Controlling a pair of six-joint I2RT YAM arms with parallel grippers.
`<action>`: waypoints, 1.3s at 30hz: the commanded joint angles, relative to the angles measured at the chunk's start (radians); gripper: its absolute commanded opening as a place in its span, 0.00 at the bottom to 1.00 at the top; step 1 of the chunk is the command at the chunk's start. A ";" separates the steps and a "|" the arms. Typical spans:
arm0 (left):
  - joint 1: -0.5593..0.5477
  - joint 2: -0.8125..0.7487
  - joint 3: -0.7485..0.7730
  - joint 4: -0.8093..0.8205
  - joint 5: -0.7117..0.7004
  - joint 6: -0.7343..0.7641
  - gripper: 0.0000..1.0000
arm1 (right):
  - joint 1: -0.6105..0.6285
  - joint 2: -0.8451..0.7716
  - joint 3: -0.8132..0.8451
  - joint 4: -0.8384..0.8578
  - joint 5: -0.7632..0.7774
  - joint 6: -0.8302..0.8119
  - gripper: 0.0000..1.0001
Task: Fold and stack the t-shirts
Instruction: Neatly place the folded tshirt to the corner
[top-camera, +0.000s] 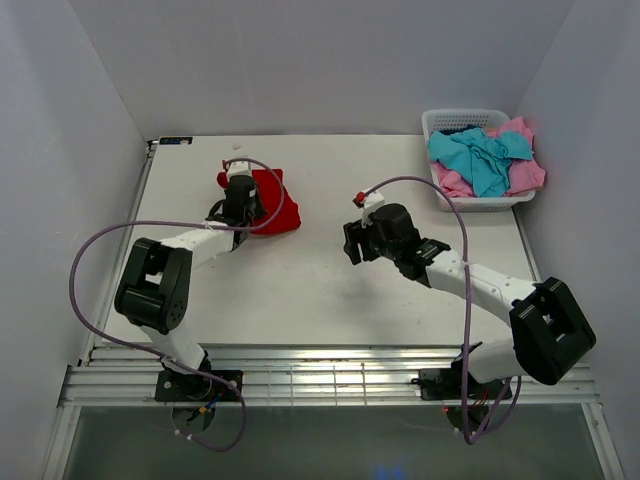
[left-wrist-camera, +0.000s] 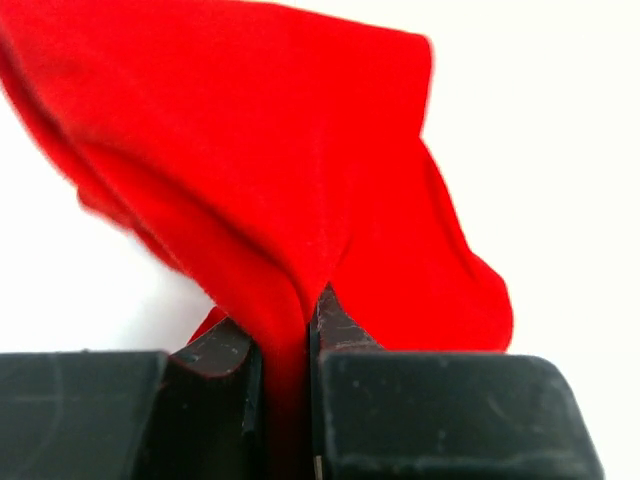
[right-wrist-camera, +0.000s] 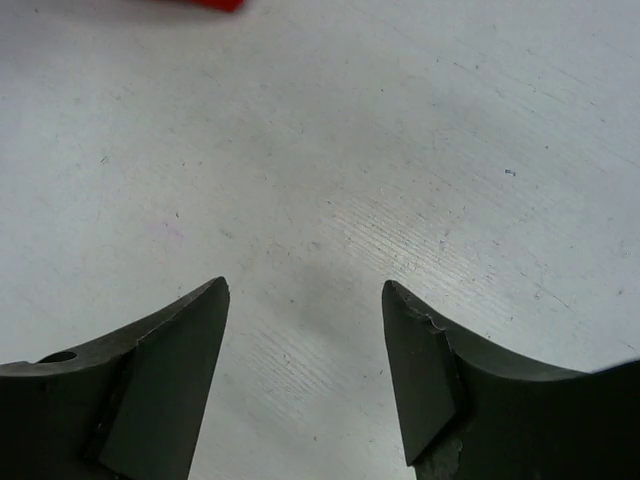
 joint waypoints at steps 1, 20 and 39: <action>0.032 0.073 0.134 -0.101 -0.017 0.113 0.01 | 0.002 -0.044 -0.020 -0.037 0.037 -0.009 0.69; 0.322 0.527 0.674 -0.427 0.016 0.272 0.02 | 0.002 -0.135 -0.109 -0.017 -0.011 -0.007 0.69; 0.420 0.525 0.795 -0.529 -0.142 0.549 0.07 | 0.002 -0.127 -0.139 0.023 -0.055 -0.003 0.69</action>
